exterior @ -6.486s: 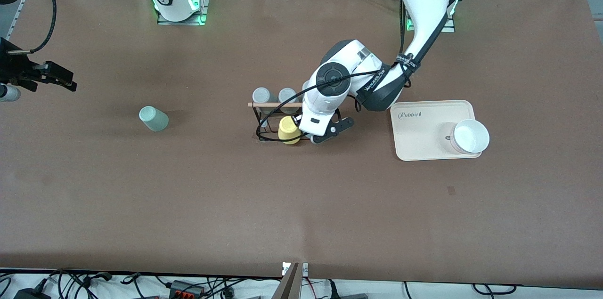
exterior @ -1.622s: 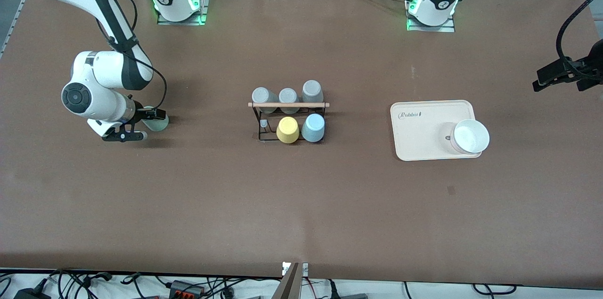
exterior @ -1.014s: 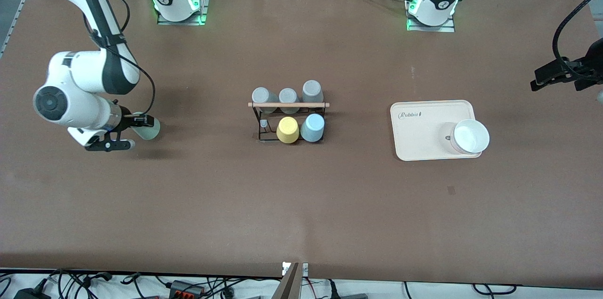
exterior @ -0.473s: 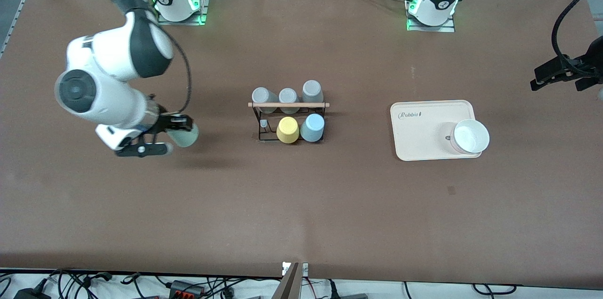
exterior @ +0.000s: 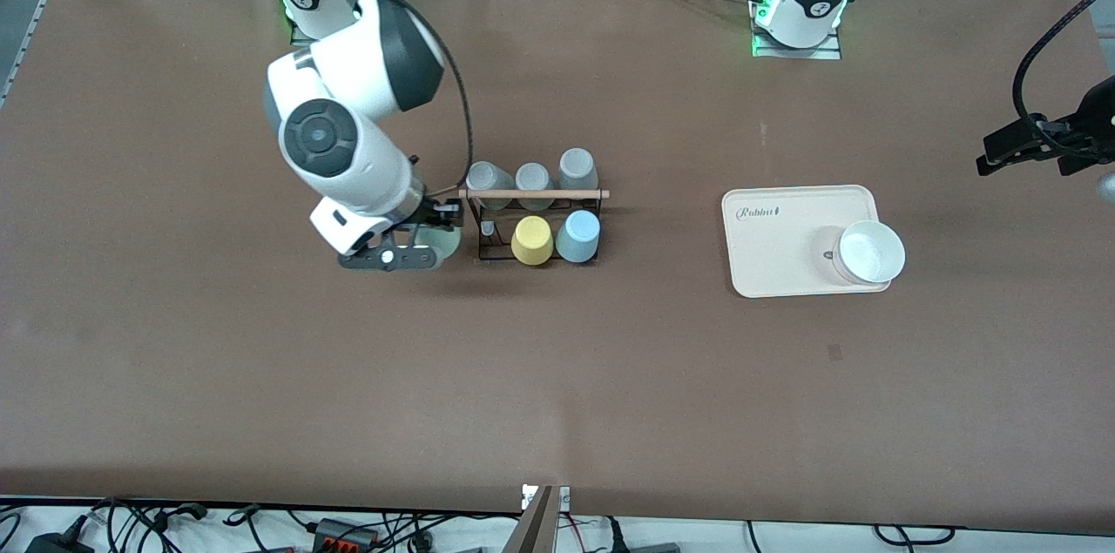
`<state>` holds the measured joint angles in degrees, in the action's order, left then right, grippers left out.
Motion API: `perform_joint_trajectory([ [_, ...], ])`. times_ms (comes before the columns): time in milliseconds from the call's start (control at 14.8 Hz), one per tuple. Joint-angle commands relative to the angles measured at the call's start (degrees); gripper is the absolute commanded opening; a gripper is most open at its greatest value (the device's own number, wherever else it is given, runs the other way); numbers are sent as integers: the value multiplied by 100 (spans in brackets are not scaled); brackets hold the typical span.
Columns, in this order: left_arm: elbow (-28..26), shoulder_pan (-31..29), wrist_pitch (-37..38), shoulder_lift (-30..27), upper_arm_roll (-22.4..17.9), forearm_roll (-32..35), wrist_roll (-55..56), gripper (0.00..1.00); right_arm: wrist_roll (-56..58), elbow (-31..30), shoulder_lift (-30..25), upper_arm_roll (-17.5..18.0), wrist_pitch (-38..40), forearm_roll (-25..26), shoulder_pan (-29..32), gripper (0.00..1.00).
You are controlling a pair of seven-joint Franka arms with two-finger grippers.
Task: Hang scattered cups on rack with three cups
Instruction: 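Carry the pale teal cup with the right gripper to the rack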
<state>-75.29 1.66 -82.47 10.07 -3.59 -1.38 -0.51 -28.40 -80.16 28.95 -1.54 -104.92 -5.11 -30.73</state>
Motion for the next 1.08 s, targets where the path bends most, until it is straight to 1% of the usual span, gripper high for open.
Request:
perform_joint_trajectory([
  [0, 137, 36, 64, 39, -37, -20, -63, 100, -341, 623, 392, -75, 174, -25, -240, 30],
  [608, 137, 10, 55, 39, -37, -20, -63, 100, -728, 677, 770, -74, 157, -25, -609, 30],
  [1014, 137, 10, 46, 48, -37, -29, -63, 100, -764, 695, 1060, -83, 86, -16, -583, 30],
])
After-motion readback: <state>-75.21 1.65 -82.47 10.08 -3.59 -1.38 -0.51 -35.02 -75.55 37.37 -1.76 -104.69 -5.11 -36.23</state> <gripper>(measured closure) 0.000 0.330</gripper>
